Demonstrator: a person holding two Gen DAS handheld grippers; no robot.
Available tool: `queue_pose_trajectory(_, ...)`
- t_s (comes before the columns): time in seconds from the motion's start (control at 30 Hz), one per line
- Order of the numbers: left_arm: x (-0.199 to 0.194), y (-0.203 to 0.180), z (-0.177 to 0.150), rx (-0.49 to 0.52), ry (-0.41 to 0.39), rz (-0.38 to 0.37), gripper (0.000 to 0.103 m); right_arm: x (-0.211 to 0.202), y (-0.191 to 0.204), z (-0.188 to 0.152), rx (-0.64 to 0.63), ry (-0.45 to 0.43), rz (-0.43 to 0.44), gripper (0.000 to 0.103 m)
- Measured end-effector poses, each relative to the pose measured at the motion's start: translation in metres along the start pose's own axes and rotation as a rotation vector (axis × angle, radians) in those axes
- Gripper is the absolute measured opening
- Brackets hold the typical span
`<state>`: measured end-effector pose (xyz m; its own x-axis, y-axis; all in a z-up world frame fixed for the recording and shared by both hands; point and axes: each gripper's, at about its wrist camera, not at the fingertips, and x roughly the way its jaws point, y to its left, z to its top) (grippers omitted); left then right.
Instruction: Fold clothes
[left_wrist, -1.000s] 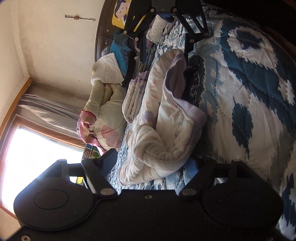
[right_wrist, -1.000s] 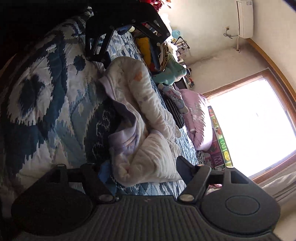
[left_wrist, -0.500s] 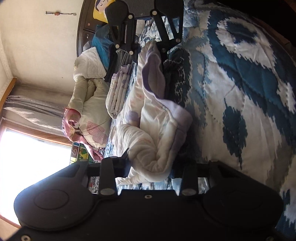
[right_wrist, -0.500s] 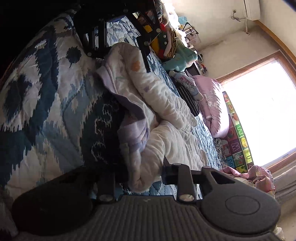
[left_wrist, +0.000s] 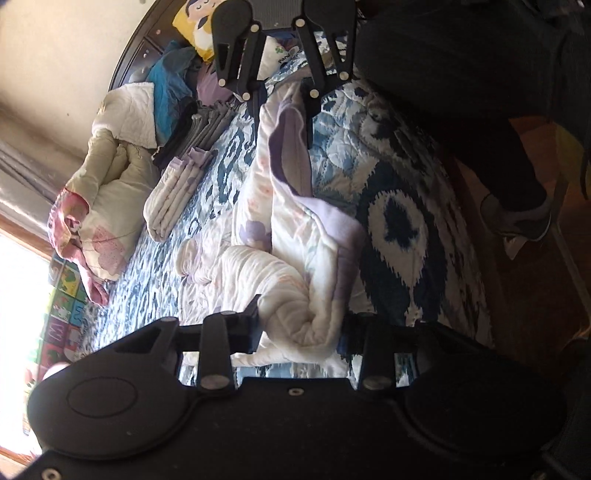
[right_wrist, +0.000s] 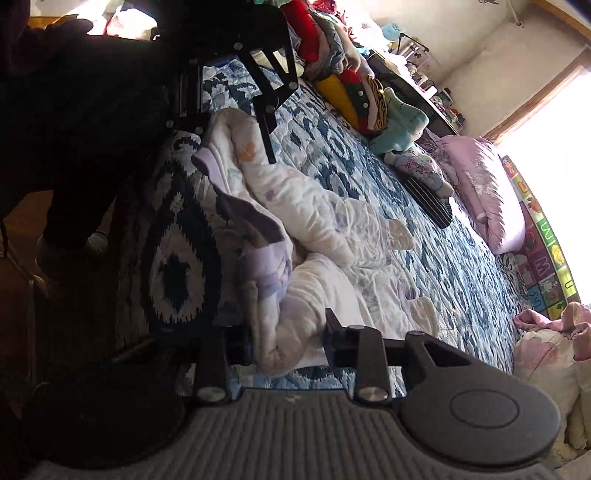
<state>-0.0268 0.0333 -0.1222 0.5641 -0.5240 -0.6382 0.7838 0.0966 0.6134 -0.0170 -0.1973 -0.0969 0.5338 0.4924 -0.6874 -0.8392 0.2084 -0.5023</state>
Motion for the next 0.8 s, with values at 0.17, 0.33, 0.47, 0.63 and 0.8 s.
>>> queue_pose_trajectory(0.17,-0.006,0.061,-0.006,-0.234,-0.068,-0.095,0.043,-0.008,-0.074,-0.001,0.257,-0.104,0.07,0.036)
queue_pose_trajectory(0.33,0.013,0.132,-0.041,-0.623,-0.216,-0.128,0.043,0.013,-0.149,-0.035,0.579,-0.225,0.149,0.037)
queue_pose_trajectory(0.47,0.05,0.174,-0.079,-0.97,-0.312,-0.157,0.042,0.054,-0.197,-0.076,0.892,-0.292,0.219,0.033)
queue_pose_trajectory(0.63,0.101,0.202,-0.125,-1.348,-0.398,-0.178,0.042,0.116,-0.226,-0.122,1.242,-0.316,0.271,0.032)
queue_pose_trajectory(0.8,0.135,0.208,-0.158,-1.609,-0.417,-0.192,0.042,0.156,-0.23,-0.154,1.492,-0.357,0.29,0.031)
